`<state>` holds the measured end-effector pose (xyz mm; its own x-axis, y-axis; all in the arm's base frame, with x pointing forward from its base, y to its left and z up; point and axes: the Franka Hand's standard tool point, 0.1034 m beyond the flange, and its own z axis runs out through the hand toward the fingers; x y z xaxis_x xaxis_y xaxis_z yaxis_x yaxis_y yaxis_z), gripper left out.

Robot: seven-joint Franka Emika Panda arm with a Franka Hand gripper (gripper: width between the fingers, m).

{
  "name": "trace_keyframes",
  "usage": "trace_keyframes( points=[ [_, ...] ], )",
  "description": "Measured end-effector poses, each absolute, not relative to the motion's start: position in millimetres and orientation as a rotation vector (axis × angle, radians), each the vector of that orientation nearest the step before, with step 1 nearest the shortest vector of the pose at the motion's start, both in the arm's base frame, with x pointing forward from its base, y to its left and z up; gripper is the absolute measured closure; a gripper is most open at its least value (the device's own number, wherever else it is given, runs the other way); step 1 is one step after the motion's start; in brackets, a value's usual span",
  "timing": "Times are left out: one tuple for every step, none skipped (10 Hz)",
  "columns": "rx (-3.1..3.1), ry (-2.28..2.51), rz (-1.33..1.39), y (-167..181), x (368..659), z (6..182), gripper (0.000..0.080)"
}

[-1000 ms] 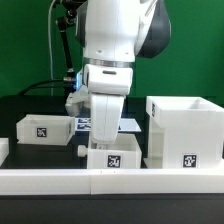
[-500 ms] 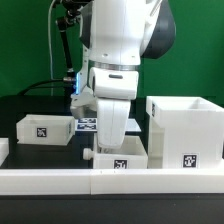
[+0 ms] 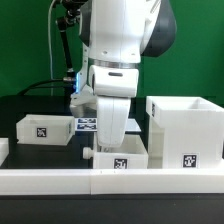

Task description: Assemble drawer

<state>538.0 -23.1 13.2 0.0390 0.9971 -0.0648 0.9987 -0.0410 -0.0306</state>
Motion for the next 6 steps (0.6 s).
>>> trace_keyframes(
  points=[
    [2.251, 2.162, -0.113, -21.5, 538.6, 12.7, 0.0758],
    [2.251, 2.161, -0.113, -18.1, 542.7, 14.7, 0.0758],
    [2.243, 2.156, -0.091, -17.1, 546.4, 15.9, 0.0758],
    [2.243, 2.158, -0.091, -15.6, 546.7, 15.8, 0.0758],
    [2.241, 2.161, -0.089, -13.7, 547.0, 16.0, 0.0758],
    [2.241, 2.162, -0.088, -12.8, 547.0, 15.9, 0.0758]
  ],
)
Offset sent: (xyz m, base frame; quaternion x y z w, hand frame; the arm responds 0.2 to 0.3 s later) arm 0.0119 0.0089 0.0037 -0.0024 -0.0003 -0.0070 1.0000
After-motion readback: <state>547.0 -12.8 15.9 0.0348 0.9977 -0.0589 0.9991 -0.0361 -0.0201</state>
